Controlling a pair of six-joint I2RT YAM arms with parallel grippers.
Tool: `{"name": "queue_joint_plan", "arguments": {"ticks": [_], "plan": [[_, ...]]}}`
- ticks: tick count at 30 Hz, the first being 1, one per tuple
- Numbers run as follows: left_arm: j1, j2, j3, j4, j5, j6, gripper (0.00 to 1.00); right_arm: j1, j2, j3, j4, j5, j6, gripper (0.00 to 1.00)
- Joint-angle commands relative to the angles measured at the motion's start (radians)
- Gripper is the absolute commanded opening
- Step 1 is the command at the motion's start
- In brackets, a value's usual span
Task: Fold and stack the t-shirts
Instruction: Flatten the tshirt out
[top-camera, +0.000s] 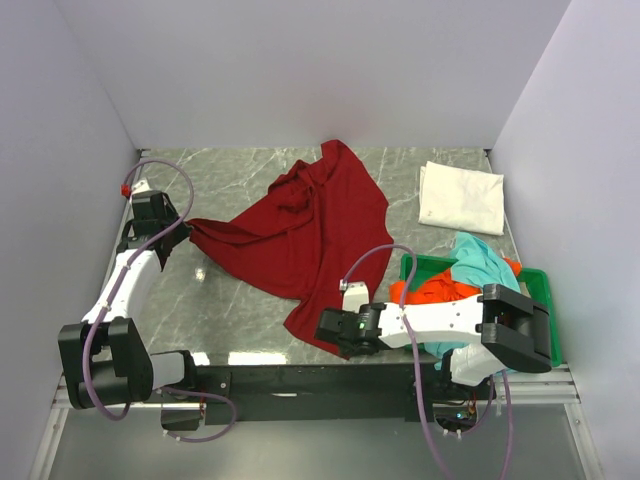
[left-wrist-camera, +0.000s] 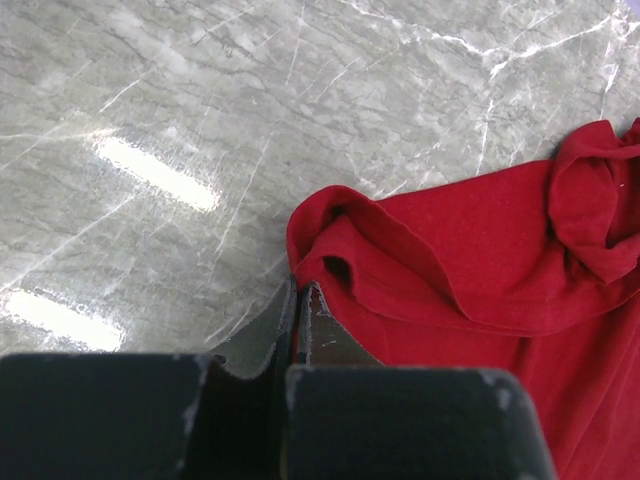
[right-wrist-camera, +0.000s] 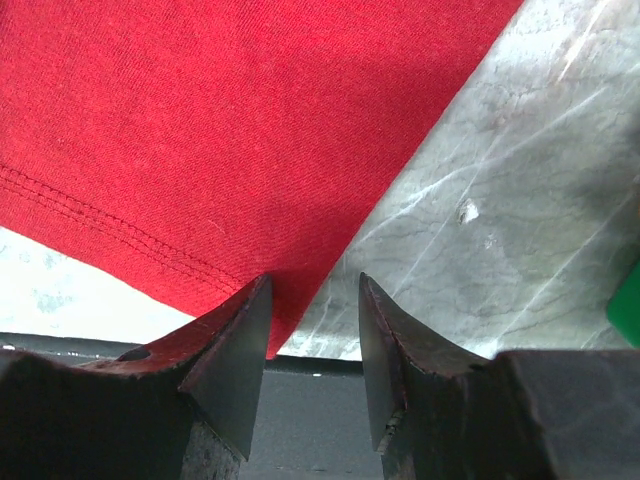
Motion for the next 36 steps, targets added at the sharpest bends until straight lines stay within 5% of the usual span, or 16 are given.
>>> {"name": "queue_joint_plan", "arguments": {"ticks": [1,25,28,32,36], "plan": [[-0.003,-0.017,-0.002,0.039,0.017,-0.002,0.0,0.017,-0.019,0.02,-0.023,0.004,0.035,0.47],[-0.031,-0.023,0.003,0.029,0.003,0.002,0.0,0.047,0.034,-0.03,0.077,-0.062,0.05,0.46],[-0.032,-0.023,0.001,0.027,-0.002,0.002,0.0,0.049,0.042,-0.035,0.083,-0.063,0.047,0.38],[-0.034,-0.026,0.003,0.024,-0.003,-0.001,0.0,0.049,0.021,-0.03,0.06,-0.04,0.05,0.0],[-0.034,-0.027,0.007,0.018,0.012,-0.004,0.0,0.038,-0.031,-0.013,0.029,-0.002,0.038,0.0]]}}
